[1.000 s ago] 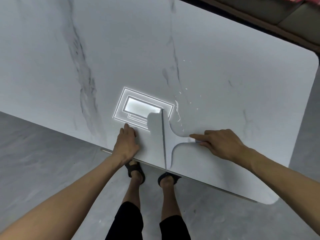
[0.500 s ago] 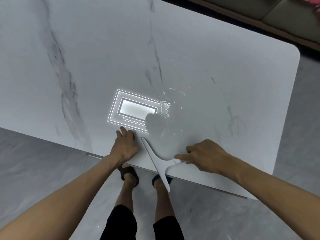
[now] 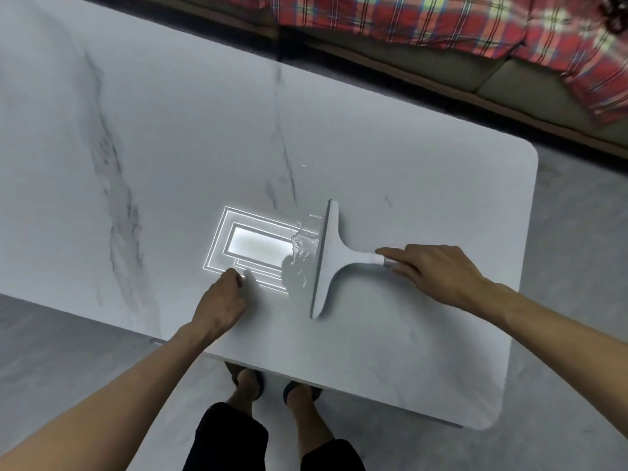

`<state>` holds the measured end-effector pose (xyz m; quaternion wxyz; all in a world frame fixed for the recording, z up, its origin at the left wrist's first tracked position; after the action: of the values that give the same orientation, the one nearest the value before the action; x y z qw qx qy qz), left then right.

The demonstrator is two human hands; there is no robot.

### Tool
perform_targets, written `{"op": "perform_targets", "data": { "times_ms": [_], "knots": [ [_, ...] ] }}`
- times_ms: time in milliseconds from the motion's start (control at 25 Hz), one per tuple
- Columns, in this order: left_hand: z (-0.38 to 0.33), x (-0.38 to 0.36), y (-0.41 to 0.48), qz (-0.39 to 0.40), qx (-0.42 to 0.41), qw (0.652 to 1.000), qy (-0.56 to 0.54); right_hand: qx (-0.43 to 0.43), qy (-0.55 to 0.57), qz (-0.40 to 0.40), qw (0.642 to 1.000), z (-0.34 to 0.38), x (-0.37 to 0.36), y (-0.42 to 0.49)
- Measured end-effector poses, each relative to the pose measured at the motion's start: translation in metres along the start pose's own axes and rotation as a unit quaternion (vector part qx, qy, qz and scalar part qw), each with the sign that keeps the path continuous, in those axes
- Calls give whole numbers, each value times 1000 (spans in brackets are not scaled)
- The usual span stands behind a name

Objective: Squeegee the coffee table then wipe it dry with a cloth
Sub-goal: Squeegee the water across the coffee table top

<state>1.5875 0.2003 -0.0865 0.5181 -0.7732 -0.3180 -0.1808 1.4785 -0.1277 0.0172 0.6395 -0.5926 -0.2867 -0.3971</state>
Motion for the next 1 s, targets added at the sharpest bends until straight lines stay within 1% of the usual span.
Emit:
{"op": "perform_targets", "data": {
  "times_ms": [120,200,280,400,520,560,640,720,760,840,920,1000],
  "knots": [
    [-38,30,15,-36,-7,997,-69,-107,130,-58,984,-17,32,40],
    [-60,43,34,-36,-20,995,-96,-155,178,-92,967,-27,51,76],
    [-76,52,61,-33,-35,994,-98,-195,200,-114,953,-41,69,123],
    [-88,62,113,-45,-67,995,-64,-223,208,-136,943,-56,98,203],
    [-89,64,160,-53,-130,990,33,-228,206,-139,942,-57,110,264],
    [-86,63,170,-45,-128,989,56,-223,195,-135,945,-53,108,272],
    [-71,55,189,-23,-89,994,65,-205,177,-131,953,-42,98,271],
    [-57,38,202,21,-50,995,85,-179,162,-129,962,-33,79,244],
    [-53,31,206,25,-40,995,88,-165,150,-121,967,-29,68,223],
    [-52,26,207,46,-14,996,79,-141,132,-78,978,-25,47,176],
    [-57,27,203,53,-7,996,72,-144,116,-9,983,-19,33,130],
    [-72,35,196,62,-6,996,68,-148,75,49,985,-19,32,100]
  ]
}}
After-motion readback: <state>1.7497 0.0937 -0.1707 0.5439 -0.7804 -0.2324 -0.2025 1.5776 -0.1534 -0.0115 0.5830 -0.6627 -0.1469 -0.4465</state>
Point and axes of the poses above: each hand's wrist, its own y-axis towards the middle knuckle, its own x-axis out of the back of the hand, z = x × y, the point moved 9 cm from there along y, towards the middle knuckle, and after that the axes turned 5 degrees about -y, right-handed, at the moved point
